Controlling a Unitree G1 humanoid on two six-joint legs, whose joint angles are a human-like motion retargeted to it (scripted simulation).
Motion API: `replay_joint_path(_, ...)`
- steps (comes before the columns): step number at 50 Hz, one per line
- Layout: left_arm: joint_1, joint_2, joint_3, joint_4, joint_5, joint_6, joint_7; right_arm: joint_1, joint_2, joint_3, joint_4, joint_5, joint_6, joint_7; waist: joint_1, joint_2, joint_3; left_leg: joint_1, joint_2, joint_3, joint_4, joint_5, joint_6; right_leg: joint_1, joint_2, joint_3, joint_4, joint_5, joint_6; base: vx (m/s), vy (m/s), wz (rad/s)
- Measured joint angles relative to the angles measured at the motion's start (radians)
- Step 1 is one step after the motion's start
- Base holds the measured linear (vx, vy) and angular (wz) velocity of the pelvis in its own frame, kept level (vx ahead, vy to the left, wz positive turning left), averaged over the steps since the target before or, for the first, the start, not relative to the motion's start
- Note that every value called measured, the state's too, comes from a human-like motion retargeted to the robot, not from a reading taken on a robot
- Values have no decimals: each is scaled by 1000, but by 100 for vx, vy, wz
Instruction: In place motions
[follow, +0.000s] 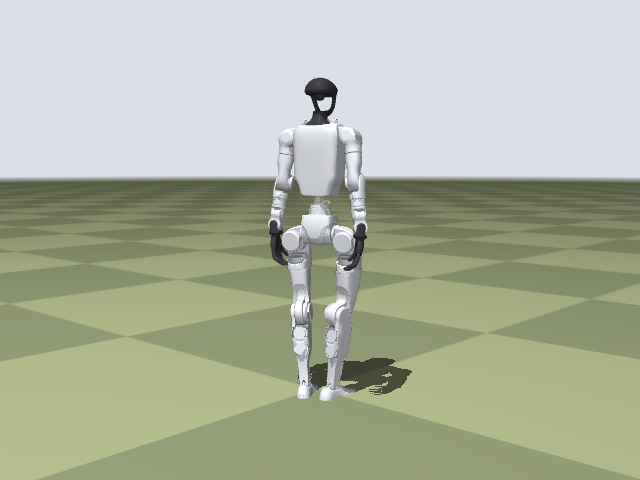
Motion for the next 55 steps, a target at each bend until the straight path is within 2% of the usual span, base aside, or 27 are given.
replay_joint_path(8, 36, -16, 26, -38, -24, -10, 0, -37, -8, 9, 83, 132, 27, 3, -26, -7, -12, -13, 5, -50, 43, -18, -31, 0, -24, -37, -2, -3, -4, 0, 1, 30)
replay_joint_path(15, 58, -11, 24, -39, -29, -14, 3, -184, 43, 63, 18, 155, 15, 39, -23, -10, -1, -43, 3, -44, 133, -40, -35, -5, -27, -15, 3, 0, -8, 0, 0, 3)
replay_joint_path(18, 78, -6, 21, -27, -14, -18, 1, -272, 78, 61, -34, 187, 9, 81, -56, -24, 6, -104, 0, -81, 243, -7, -57, -6, -50, -30, 0, -1, -1, -6, 1, 57)
replay_joint_path(21, 103, -6, 20, -7, -14, -19, -20, -347, 112, 38, -95, 222, -3, 111, -130, -25, 8, -122, -23, -195, 297, -11, -55, 2, -69, -106, -6, -5, 7, -5, 0, 102)
replay_joint_path(24, 147, -15, 38, 24, -21, -17, -44, -427, 145, 41, -154, 245, -18, 137, 34, -47, 30, -97, -6, -21, 239, -20, -17, -5, -55, 65, -3, 18, -6, 4, 2, -268)
replay_joint_path(30, 215, -34, 50, 71, 16, -17, -54, -520, 184, 69, -234, 210, -50, 148, -38, 14, -1, -61, 20, -62, 100, -16, -14, -26, -14, 52, 2, 17, -3, 2, -1, -6)
replay_joint_path(32, 214, -29, 58, 78, 21, -16, -48, -527, 184, 84, -249, 206, -64, 136, -51, 11, 7, -54, 17, -68, 73, -3, -14, -23, -15, 42, 3, 18, -2, -6, -7, 23)
replay_joint_path(42, 89, -10, 98, 64, -89, -14, 19, -407, 136, 120, -168, 105, -78, 73, -33, -2, -10, -25, 9, -58, -2, 18, -1, -22, -13, 32, 1, 19, 8, 2, -6, -5)
replay_joint_path(50, -140, 5, -11, 44, -104, -12, 47, -192, 69, 100, -39, 33, -45, 15, -24, -5, -15, -13, 4, -45, -29, 26, 8, -20, -12, 34, -2, 17, 13, 0, -1, 0)
replay_joint_path(55, -244, 6, -76, -58, -106, -6, 24, -77, 20, 56, 71, -18, 17, -2, -24, 1, -13, -7, 6, -31, -36, 23, 9, -21, -10, 44, 1, 14, 13, 0, 0, 0)
